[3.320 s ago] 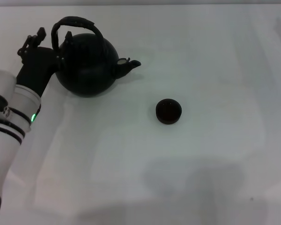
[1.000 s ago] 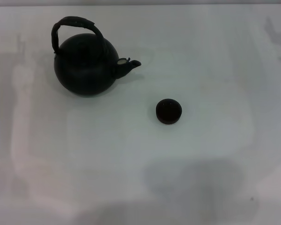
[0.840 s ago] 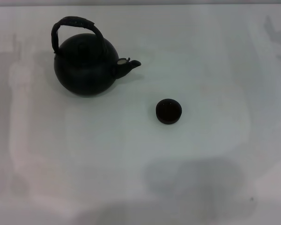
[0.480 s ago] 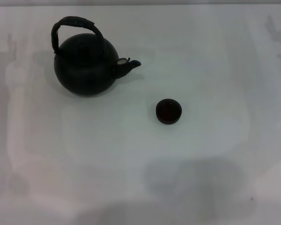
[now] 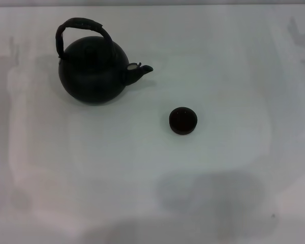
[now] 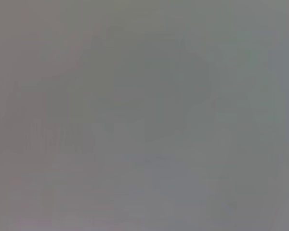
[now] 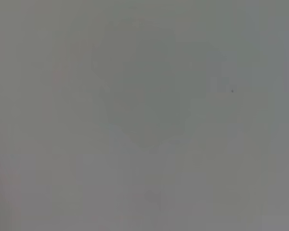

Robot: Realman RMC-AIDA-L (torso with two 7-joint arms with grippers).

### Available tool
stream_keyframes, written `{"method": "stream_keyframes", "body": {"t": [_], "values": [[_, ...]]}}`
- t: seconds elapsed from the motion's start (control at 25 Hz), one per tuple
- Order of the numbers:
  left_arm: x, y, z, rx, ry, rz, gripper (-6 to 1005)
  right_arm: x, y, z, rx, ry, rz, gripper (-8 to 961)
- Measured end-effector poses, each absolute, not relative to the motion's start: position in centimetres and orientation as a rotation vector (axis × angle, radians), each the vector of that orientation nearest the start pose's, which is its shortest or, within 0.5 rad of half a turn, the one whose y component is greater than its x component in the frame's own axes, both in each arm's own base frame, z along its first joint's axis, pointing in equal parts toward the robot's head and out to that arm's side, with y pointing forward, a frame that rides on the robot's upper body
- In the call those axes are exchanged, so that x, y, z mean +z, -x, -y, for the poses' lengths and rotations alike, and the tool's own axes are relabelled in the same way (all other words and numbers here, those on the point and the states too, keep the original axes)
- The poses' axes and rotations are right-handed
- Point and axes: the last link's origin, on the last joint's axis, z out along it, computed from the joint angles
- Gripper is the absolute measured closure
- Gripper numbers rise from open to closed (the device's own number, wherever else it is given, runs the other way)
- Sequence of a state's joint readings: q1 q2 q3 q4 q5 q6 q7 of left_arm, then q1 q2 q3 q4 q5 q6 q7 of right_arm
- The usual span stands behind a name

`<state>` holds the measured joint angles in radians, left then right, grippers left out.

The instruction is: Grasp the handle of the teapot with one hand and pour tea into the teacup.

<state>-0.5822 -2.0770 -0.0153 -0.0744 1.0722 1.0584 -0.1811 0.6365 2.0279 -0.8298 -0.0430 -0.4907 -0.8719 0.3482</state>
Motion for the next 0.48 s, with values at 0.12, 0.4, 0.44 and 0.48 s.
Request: {"method": "stream_keyframes", "body": {"t": [0.12,0.4,0.44,0.48], "values": [[1.32,35.02,-36.24,-0.656,1.313,0.763,287,2.82,-34.39,-39.83,0.587,1.519,-0.739,109],[1.11,34.89,-36.24,-0.658,1.321,0.764,288,2.82,-34.4,-39.81,0.586,1.519,-0.738,109],[1.11,34.86,-36.26,-0.658,1.321,0.764,288,2.82,-34.39,-39.82,0.586,1.519,-0.738,109],[1.11,34.84,-36.29,-0.659,1.321,0.763,288,2.82,-34.38,-39.83,0.586,1.519,-0.737,109]]}}
